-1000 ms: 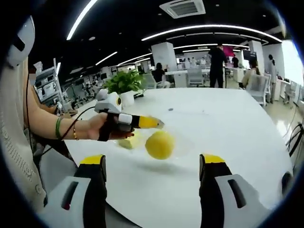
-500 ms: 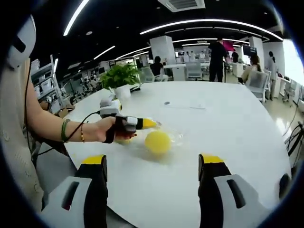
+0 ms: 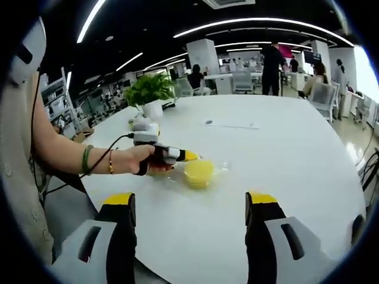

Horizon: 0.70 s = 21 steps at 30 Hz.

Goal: Compare the silicone blocks by pressing each to a similar depth, holding the contact briefly, and releasing to observe deformation and rebound differences across the visible hardness samples.

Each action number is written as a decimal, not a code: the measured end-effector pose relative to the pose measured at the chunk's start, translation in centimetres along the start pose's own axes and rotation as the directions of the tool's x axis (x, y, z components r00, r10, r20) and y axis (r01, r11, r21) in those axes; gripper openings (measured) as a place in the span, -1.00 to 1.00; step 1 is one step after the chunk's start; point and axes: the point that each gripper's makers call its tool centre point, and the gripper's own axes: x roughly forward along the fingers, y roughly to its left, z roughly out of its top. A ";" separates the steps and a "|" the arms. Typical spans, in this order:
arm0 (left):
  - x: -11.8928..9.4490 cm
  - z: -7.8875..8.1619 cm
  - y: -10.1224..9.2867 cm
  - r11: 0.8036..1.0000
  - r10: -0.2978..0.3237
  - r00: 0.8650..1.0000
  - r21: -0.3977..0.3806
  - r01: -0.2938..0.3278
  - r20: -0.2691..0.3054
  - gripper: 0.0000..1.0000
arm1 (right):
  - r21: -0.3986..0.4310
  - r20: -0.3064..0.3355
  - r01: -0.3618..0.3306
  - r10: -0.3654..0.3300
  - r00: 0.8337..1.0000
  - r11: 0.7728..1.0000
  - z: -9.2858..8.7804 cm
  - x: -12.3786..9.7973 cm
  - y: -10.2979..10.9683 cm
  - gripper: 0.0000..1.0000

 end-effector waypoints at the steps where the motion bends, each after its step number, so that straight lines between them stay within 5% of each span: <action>1: 0.0 0.0 -0.1 1.000 0.001 1.000 0.006 -0.001 0.001 -1.00 | 0.000 0.000 -0.001 0.001 1.000 1.000 0.0 0.0 0.0 0.40; 8: -0.2 0.3 -0.6 0.994 0.013 1.000 0.110 -0.014 0.004 -0.99 | -0.005 0.008 -0.002 0.002 1.000 1.000 0.4 -0.1 0.2 0.40; 15: -1.0 0.8 -1.1 0.943 0.044 0.999 0.331 -0.037 -0.012 -0.68 | -0.010 0.008 -0.006 0.006 1.000 1.000 0.5 -0.4 0.8 0.40; 21: -2.2 1.7 -1.5 0.836 0.081 0.997 0.544 -0.068 -0.001 -0.56 | -0.018 0.011 -0.006 0.006 1.000 1.000 0.4 -0.8 1.6 0.39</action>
